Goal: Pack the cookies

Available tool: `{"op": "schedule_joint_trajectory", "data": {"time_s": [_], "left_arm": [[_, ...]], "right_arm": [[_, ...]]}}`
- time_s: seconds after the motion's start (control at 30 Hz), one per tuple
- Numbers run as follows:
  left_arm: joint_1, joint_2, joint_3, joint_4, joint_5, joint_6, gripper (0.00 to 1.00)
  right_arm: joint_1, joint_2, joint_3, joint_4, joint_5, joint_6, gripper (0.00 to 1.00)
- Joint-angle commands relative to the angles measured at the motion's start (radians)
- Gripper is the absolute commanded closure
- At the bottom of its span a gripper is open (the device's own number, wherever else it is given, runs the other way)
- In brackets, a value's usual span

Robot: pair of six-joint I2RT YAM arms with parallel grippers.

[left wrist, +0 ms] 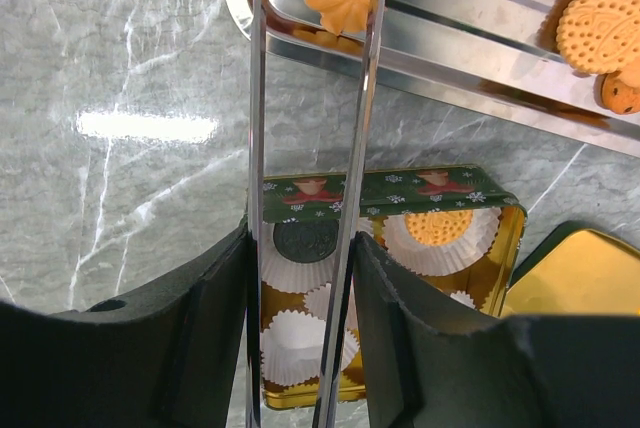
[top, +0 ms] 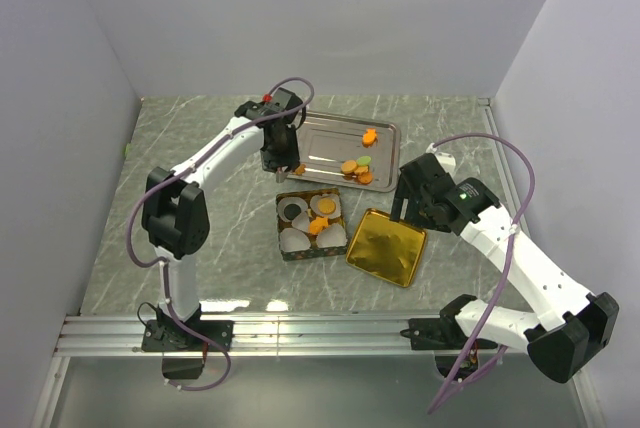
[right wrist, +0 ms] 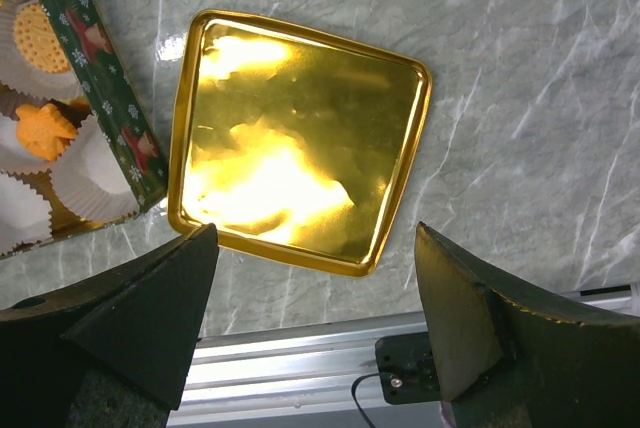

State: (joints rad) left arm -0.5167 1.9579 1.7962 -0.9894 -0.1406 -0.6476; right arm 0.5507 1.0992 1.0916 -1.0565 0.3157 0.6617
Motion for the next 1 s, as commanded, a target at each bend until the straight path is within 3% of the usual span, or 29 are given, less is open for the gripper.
{"op": "schedule_joint_trajectory", "data": {"time_s": [0.0, 0.33, 0.5, 0.67, 0.97], "left_arm": [[-0.005, 0.006, 0.045, -0.014, -0.03, 0.002, 0.51], [-0.003, 0.03, 0.048, 0.0, -0.028, 0.009, 0.54], [-0.005, 0.032, 0.068, 0.001, -0.036, 0.014, 0.62], [-0.003, 0.022, 0.138, -0.008, -0.04, 0.034, 0.63], [-0.005, -0.097, 0.131, 0.0, -0.014, 0.039, 0.63]], "right_arm": [[-0.011, -0.016, -0.002, 0.023, 0.005, -0.01, 0.14], [-0.015, -0.015, -0.01, 0.026, -0.01, -0.013, 0.14], [-0.018, -0.013, -0.007, 0.027, -0.013, -0.017, 0.14], [-0.017, -0.002, 0.007, 0.026, -0.015, -0.025, 0.14], [-0.035, 0.03, 0.079, 0.023, -0.006, -0.072, 0.14]]}}
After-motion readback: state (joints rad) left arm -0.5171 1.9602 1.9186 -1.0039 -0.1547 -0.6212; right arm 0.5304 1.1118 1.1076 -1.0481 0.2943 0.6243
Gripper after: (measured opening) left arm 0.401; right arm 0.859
